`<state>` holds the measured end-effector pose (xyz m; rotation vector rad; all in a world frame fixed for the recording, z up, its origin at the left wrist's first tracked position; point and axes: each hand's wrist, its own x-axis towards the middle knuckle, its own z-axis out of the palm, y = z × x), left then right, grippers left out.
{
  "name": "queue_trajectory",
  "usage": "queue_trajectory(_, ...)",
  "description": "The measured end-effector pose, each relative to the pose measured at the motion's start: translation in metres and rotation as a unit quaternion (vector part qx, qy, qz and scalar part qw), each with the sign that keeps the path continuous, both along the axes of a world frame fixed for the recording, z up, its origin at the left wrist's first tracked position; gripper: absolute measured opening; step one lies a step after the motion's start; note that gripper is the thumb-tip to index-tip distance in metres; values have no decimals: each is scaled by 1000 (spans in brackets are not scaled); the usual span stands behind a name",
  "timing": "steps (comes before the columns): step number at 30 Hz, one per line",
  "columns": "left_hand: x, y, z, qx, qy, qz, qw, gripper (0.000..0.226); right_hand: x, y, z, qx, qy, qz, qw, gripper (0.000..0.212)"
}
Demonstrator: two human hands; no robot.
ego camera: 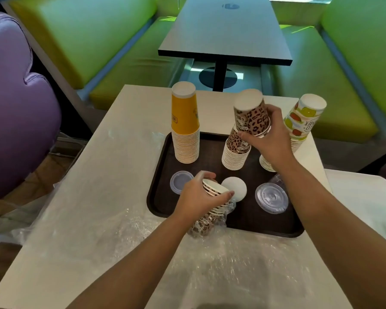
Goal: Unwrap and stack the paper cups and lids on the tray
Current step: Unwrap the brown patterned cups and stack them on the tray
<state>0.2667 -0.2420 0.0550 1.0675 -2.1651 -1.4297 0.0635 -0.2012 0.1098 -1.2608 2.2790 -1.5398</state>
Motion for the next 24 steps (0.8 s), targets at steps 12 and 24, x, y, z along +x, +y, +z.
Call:
queue_trajectory(12,-7,-6,-11,17,-11,-2,1000,63,-16,-29,-69,90,-93,-56,990,80)
queue_trajectory(24,-7,-7,-9,14,-8,8,1000,67,0,-19,-78,94,-65,-118,986,78)
